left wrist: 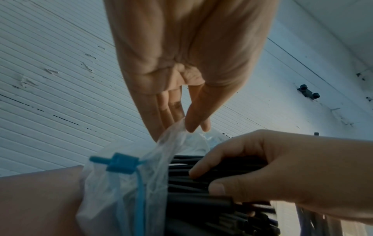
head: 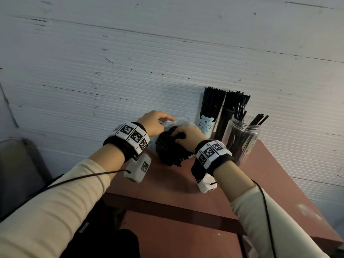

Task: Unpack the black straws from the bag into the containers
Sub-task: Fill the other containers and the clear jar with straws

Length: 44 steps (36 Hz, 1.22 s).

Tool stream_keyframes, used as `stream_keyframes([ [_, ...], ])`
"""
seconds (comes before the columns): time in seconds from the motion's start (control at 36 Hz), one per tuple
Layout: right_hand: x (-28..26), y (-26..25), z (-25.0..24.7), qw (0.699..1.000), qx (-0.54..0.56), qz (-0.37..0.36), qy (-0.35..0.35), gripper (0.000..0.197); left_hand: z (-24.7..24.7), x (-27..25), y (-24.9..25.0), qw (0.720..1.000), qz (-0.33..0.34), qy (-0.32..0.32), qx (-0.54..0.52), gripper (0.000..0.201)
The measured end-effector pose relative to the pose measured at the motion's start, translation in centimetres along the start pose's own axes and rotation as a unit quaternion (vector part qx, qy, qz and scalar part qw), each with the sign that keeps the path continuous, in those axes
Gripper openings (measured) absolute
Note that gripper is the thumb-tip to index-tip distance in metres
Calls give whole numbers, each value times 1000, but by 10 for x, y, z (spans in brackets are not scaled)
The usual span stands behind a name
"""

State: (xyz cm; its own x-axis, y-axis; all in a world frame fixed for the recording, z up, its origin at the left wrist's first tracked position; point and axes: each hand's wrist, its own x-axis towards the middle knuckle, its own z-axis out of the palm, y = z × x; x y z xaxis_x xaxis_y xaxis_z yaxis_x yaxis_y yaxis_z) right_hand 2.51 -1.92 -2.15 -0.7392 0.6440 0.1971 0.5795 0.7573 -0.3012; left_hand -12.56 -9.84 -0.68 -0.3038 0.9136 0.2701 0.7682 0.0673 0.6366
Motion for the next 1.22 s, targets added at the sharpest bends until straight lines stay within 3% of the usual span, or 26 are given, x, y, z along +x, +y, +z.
stream_keyframes([
  [0.25, -14, 9, -11, 997, 61, -16, 38, 25, 6, -2, -3, 1000, -1, -9, 1, 56],
  [0.39, -31, 24, -29, 995, 92, -21, 16, 22, 12, -10, -3, 1000, 29, 11, -4, 47],
  [0.5, -50, 32, -53, 995, 98, -33, 2, 22, 17, -19, 9, 994, 79, 45, 53, 49],
  [0.69, -84, 30, -86, 996, 61, -54, -25, 25, 47, -18, 52, 970, 211, -21, 118, 73],
  [0.75, -93, 29, -94, 996, 52, -63, -24, 25, 57, -18, 65, 971, 207, -35, 116, 64],
  [0.83, -106, 30, -107, 996, 49, -71, -14, 26, 66, -19, 83, 978, 197, -29, 65, 35],
  [0.92, -119, 32, -123, 993, 75, -80, 31, 33, 72, -20, 91, 983, 182, -9, 16, 10],
  [1.08, -120, 32, -135, 965, 103, -81, 228, 37, 86, -23, 111, 982, 126, -12, -142, 38],
  [1.22, -108, 31, -118, 940, 70, -71, 327, 49, 102, -30, 126, 948, 104, -55, -296, 18],
])
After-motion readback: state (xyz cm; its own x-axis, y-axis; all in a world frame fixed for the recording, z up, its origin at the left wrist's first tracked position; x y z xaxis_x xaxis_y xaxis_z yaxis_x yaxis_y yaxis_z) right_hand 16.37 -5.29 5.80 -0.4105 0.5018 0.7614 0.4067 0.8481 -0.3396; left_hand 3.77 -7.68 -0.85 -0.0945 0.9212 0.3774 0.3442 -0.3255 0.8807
